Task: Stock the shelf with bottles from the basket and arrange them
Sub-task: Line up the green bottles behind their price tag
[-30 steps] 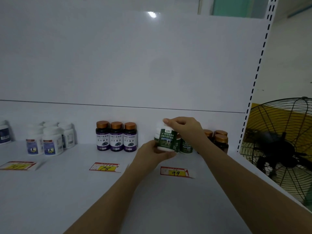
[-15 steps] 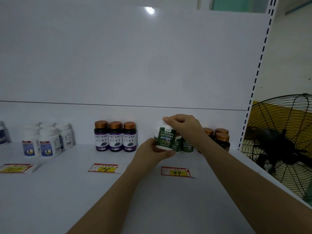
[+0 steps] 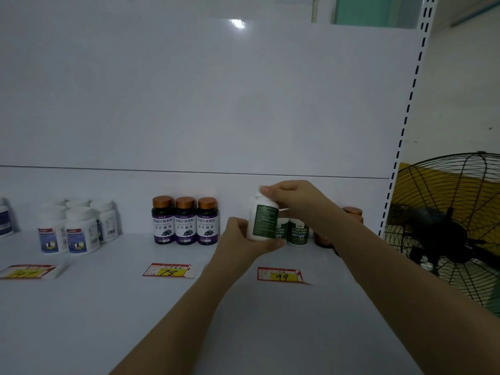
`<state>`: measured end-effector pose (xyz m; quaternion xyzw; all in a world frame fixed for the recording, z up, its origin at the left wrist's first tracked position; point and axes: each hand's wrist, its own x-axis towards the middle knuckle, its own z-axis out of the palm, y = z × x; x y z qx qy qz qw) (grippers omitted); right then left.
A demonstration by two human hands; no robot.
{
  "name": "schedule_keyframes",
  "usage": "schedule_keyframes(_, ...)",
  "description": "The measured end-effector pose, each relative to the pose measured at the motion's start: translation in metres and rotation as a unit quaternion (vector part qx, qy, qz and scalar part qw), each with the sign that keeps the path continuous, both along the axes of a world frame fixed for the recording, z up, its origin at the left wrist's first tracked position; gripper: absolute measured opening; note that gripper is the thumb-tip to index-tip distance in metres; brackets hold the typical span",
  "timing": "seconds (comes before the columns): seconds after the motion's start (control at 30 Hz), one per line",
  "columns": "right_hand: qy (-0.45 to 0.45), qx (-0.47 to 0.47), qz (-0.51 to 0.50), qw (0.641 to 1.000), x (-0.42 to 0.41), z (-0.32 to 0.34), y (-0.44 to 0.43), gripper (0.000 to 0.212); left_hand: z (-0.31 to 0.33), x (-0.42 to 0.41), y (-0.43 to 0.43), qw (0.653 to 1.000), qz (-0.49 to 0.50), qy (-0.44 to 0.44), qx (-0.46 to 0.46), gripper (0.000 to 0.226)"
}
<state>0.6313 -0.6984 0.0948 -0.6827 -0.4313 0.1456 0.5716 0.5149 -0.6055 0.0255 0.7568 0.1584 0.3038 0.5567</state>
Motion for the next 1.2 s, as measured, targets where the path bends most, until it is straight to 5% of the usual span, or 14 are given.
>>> schedule_keyframes(0.1,0.010,0.014,0.008,1.000,-0.002,0.001,-0.004,0.027,0.002,-0.005,0.004,0.992,-0.082,0.012,-0.096,0.061)
schedule_keyframes(0.23,0.051,0.018,0.037,0.998,-0.004,-0.003,-0.005,0.025,0.001,-0.011,0.002,0.999,-0.048,0.004,-0.007,0.050)
schedule_keyframes(0.33,-0.025,-0.001,0.001,1.000,-0.009,-0.006,0.000,0.030,0.002,-0.011,0.001,1.000,-0.007,-0.023,0.011,0.053)
schedule_keyframes(0.63,0.035,0.030,0.068,0.997,-0.003,-0.011,0.006,0.027,0.001,-0.011,0.008,0.999,-0.047,0.002,-0.015,0.054)
schedule_keyframes(0.8,-0.029,0.010,-0.024,0.999,-0.002,-0.017,0.013,0.038,0.002,-0.009,0.007,1.000,-0.017,-0.009,-0.011,0.057)
schedule_keyframes(0.97,0.048,0.053,0.069,0.995,0.007,-0.016,0.011,0.030,0.001,-0.008,0.012,0.996,-0.081,0.026,-0.015,0.034)
schedule_keyframes(1.07,0.095,0.067,0.103,0.988,0.009,-0.016,0.013,0.027,0.000,-0.005,0.011,0.998,-0.056,0.017,-0.011,0.043)
schedule_keyframes(1.2,0.003,0.008,0.042,0.999,0.007,-0.018,0.013,0.033,0.002,-0.005,0.010,1.000,0.016,-0.014,0.015,0.052)
